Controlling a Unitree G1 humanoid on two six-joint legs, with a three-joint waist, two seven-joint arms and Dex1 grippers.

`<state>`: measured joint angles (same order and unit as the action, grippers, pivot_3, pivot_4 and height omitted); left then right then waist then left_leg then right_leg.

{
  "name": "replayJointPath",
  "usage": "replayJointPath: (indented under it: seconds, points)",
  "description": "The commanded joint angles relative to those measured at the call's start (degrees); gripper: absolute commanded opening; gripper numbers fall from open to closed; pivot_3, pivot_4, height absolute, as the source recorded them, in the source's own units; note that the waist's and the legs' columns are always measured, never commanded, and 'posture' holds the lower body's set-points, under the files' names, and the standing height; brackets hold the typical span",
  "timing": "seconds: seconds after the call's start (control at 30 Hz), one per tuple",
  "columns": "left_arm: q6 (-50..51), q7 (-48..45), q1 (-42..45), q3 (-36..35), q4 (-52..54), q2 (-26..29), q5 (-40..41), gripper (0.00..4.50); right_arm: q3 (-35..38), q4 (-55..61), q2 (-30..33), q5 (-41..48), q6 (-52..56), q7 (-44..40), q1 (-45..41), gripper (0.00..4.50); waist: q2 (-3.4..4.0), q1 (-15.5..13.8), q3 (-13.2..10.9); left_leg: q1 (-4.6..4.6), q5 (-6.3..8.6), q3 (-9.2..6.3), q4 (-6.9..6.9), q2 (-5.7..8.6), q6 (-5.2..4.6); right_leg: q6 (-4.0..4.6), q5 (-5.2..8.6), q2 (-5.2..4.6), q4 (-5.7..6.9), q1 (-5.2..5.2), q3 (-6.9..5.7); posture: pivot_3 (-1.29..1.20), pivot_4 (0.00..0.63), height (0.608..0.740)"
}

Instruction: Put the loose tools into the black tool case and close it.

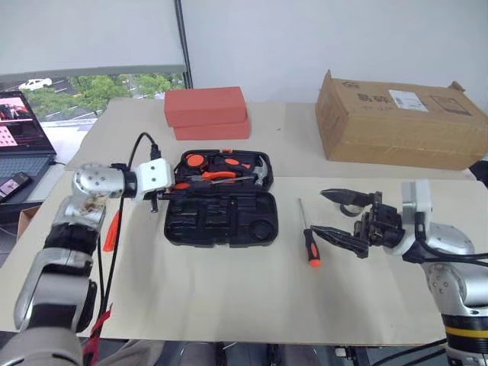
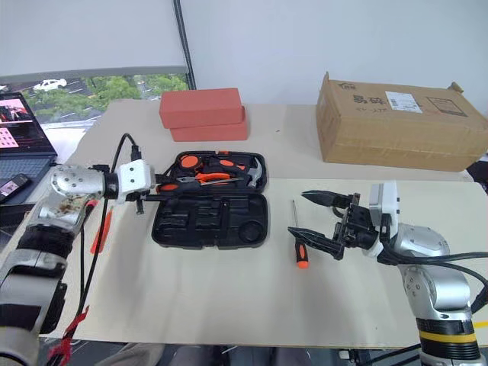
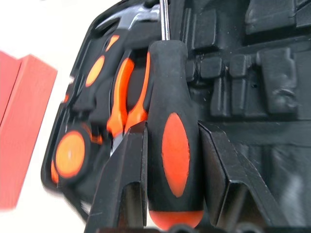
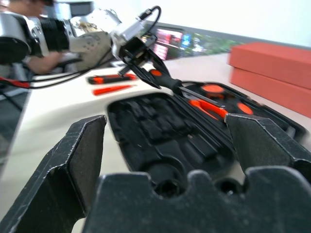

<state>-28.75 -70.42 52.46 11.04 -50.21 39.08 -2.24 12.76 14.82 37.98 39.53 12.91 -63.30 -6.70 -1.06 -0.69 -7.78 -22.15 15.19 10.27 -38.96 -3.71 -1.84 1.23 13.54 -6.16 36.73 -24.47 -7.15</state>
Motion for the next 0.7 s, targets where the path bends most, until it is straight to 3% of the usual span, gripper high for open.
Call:
replayJointPath:
  seconds: [0.03, 0.23, 0.7]
  points:
    - [-5.84, -1.87, 4.99, 1.19, -8.02, -2.43, -1.95, 0.96, 2.64, 3.83, -0.43, 0.51, -1.51, 1.76, 1.23, 4.5, -0.01, 0.23, -0.01, 0.0, 0.0, 0.0, 0.0, 0.01, 0.0, -0.02, 0.01, 0.0, 0.0, 0.0, 0.01, 0.0, 0.15, 0.711]
    - [-6.71, -1.86, 9.26, 3.25, -15.37, -5.09, -6.21, 0.96, 4.21, 5.84, -0.26, 0.81, -1.49, 3.1, 3.48, 4.5, -0.04, 0.61, -0.03, 0.03, 0.0, -0.14, -0.01, -0.01, -0.01, -0.04, 0.03, 0.0, 0.07, 0.01, 0.01, 0.0, 0.15, 0.711]
    - [-5.48, 1.31, 11.9, 4.4, -19.31, -4.28, -12.28, 0.96, 4.45, 6.8, -0.37, 0.75, -1.7, 4.02, 4.78, 4.5, -0.05, 0.95, -0.03, 0.1, 0.13, -0.33, -0.07, -0.02, -0.26, -0.03, 0.02, -0.01, 0.3, 0.09, -0.03, 0.0, 0.15, 0.711]
